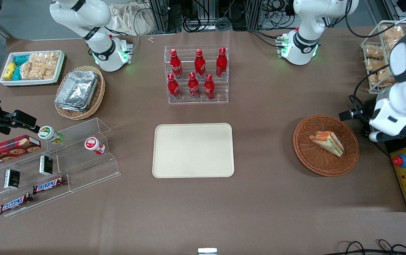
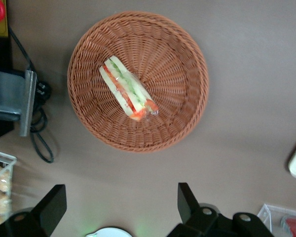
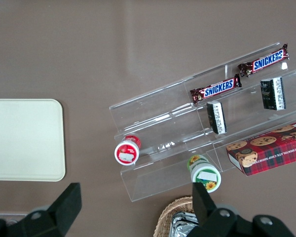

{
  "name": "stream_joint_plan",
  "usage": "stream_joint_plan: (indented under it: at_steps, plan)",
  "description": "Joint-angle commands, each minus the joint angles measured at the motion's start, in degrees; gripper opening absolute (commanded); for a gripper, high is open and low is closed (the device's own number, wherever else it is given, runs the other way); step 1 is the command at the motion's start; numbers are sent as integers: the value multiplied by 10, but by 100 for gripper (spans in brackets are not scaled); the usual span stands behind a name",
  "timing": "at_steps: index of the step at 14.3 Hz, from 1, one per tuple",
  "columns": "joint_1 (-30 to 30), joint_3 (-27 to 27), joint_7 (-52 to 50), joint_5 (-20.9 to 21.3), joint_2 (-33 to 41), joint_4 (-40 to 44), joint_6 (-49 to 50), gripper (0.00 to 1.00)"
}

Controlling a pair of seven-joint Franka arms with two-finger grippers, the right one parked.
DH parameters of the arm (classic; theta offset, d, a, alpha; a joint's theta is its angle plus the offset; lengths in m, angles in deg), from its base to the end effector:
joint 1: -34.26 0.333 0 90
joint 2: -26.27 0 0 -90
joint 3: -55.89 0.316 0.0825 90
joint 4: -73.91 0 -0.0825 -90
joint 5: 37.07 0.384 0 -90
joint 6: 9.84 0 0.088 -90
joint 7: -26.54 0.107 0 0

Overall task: Place sandwich from basket to tray
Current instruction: 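Close the left gripper on the wrapped sandwich and lift it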

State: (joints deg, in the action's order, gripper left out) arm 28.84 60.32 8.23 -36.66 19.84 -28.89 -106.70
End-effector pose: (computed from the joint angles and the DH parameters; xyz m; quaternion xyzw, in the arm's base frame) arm 0.5700 -0.0106 0.4660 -0.9829 -0.1491 0.1047 0.0257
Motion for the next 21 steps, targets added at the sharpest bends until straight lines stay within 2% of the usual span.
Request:
stream_joint_plan:
  at_steps: [1, 5, 8, 14, 17, 18, 19, 20, 21]
  plan:
    - [0, -2, -127, 9, -18, -53, -68, 100]
    - [-4, -3, -237, 19, -85, -67, -133, 100]
    - [0, -2, -245, 36, -84, -136, -222, 100]
    - [1, 15, -252, 37, -116, -194, -335, 100]
    - [1, 21, -252, 37, -138, -195, -363, 98]
    - [1, 20, -255, 36, -140, -194, -364, 84]
    - [1, 20, -263, 36, -140, -193, -364, 56]
    - [1, 20, -269, 36, -140, -189, -363, 24]
    - [1, 19, -269, 35, -137, -188, -360, 0]
